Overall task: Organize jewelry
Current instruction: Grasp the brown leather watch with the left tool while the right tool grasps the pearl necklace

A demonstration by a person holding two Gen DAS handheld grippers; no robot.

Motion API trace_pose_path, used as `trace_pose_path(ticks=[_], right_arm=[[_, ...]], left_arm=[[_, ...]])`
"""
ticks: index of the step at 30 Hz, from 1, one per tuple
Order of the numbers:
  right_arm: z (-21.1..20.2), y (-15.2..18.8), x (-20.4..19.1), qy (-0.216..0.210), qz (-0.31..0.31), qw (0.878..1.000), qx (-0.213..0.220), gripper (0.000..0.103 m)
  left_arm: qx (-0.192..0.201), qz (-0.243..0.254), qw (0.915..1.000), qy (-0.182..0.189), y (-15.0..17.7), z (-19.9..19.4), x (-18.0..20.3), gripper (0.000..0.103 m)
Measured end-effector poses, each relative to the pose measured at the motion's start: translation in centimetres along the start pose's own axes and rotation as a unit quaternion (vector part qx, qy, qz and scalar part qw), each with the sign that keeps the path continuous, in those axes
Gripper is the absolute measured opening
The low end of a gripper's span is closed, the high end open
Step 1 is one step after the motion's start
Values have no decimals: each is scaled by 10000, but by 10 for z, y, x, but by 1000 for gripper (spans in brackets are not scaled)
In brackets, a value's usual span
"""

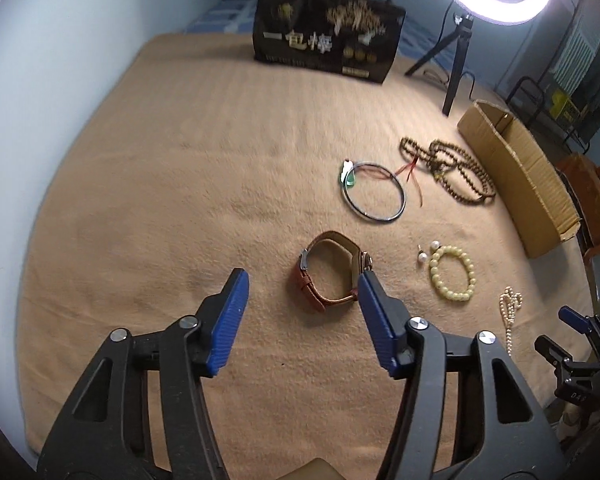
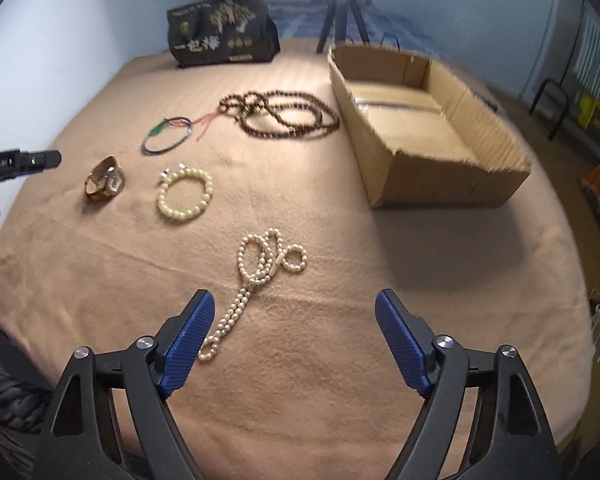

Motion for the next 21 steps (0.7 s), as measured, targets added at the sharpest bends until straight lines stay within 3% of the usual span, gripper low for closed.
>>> trace_pose_path(ticks=[6, 9, 12, 17, 21], right_arm=[[16, 5, 1, -40, -20, 9998, -203, 67], [24, 6, -3, -133, -18, 9995, -294, 66], [34, 6, -9, -296, 45, 9986, -430, 55], [47, 1, -15, -291, -100, 9984, -472, 52], [51, -1, -23, -212, -431, 9980, -412, 37]], left_arm=[[-236, -116, 9996, 29, 3, 24, -1, 53], [-321, -143, 9994, -4, 4, 33, -4, 53], [-425, -179, 9989, 15, 7, 42, -4, 53], [-547, -86, 9985, 3, 13, 53, -4, 48], [-708, -60, 9975, 23, 20, 62, 0, 40]])
Point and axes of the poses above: each gripper's, at about its wrist camera, not at the fingertips, and z roughly the way its jaws point, x to its right, y to its underside, the point moved 8 cm from there along z, roughly the way its jaws point, and after that the axes turned 11 degrees about x, right-handed, at the moved point
